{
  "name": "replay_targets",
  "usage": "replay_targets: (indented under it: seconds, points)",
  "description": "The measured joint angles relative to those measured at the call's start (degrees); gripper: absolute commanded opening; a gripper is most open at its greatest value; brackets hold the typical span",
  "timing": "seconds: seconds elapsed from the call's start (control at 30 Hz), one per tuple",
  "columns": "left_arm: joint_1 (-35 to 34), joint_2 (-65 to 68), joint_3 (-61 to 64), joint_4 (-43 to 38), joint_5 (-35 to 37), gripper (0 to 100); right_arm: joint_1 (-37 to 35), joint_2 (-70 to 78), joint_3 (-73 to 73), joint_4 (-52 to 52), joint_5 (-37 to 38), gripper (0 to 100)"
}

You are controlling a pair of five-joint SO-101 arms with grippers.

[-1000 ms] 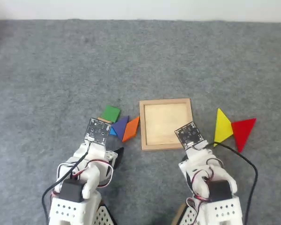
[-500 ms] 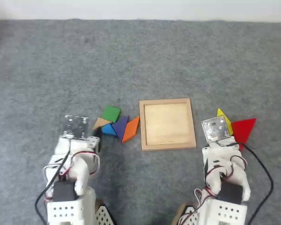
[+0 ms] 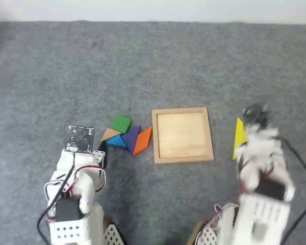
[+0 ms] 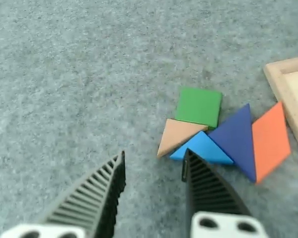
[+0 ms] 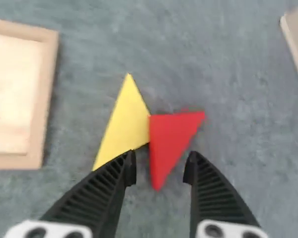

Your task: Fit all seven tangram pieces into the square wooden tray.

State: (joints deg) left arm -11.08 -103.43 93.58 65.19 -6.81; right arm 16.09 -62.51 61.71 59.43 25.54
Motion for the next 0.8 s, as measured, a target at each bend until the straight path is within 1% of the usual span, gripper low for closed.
replay_targets:
  seconds: [0.07, 0.2, 0.33, 0.43, 0.53, 0.7, 0.8]
  points:
    - [-0.1, 0.0, 0.8, 0.0, 0.0, 18, 2.5, 11.7, -6.0, -3.3, -3.1, 13.6]
    - [-0.6, 0.0, 2.6, -0.5, -0.7, 18, 3.0, 34.0, -14.6, -8.2, -5.2, 13.8]
    - [-5.6, 0.0, 3.1, -1.6, -3.3, 18, 5.3, 48.3, -16.4, -13.9, -4.9, 13.8]
    - [-6.3, 0.0, 3.1, -1.8, -3.8, 18, 8.1, 53.8, -16.6, -16.5, -3.4, 13.8]
    - [-6.4, 0.0, 3.1, -1.8, -3.8, 18, 8.7, 55.4, -17.2, -18.5, -3.0, 14.2]
    - [-6.4, 0.0, 3.1, -1.8, -3.8, 18, 8.8, 55.9, -17.1, -19.8, -0.6, 24.1]
    - [-6.4, 0.0, 3.1, -1.8, -3.8, 18, 8.8, 55.5, -16.8, -19.7, 0.2, 28.2]
